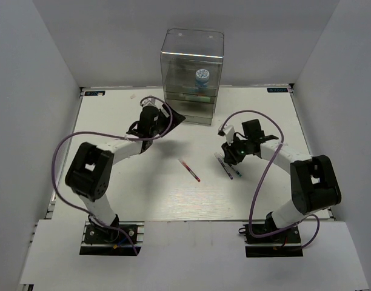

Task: Sort the stationery into containers
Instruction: Pick up the pen from the center of the board.

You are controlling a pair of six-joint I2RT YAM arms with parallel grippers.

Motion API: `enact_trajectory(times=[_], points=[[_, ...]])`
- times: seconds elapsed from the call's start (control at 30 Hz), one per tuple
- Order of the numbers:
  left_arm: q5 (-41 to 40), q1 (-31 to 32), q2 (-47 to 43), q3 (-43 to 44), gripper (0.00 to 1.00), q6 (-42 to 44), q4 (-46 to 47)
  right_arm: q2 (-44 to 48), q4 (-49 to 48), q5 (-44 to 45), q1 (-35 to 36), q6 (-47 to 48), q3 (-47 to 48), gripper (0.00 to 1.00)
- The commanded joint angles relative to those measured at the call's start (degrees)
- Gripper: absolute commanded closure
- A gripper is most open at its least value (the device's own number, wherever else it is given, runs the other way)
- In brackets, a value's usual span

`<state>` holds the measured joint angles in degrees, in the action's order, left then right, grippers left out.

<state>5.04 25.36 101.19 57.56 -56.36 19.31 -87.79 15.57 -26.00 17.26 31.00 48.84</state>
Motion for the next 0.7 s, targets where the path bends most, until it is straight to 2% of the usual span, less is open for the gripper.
enact_trajectory(times=[0.0,0.03,0.13,0.27,0.47,0.63,0.67], points=[[-8.09,0.83,-8.45,2.55,0.09,16.34,-23.22,-2.38,2.27,3.93,1.46,0.55,0.64,0.62],[-10.2,0.83,-9.94,2.56,0.09,16.37,-26.75,-2.65,2.27,4.29,1.64,0.55,0.64,0.62],[-17.77,0.04,-16.53,-0.85,0.0,16.98,-36.08,-3.53,1.39,6.83,2.6,0.02,0.64,0.62],[-22.95,-1.28,-24.71,-6.92,0.0,7.68,-43.65,-4.41,0.86,9.21,3.22,-0.94,0.82,0.62],[-14.8,-1.28,-32.19,-14.49,0.0,6.35,-39.88,-5.55,0.69,10.97,3.49,-1.47,0.56,0.62],[-13.04,-0.23,-32.72,-16.34,0.0,3.28,-38.82,-6.87,-1.85,15.09,4.19,-1.65,-0.85,0.65],[-12.08,-0.23,-32.02,-16.34,0.02,3.27,-38.82,-7.3,-2.12,15.71,4.36,-1.47,-1.2,0.68]])
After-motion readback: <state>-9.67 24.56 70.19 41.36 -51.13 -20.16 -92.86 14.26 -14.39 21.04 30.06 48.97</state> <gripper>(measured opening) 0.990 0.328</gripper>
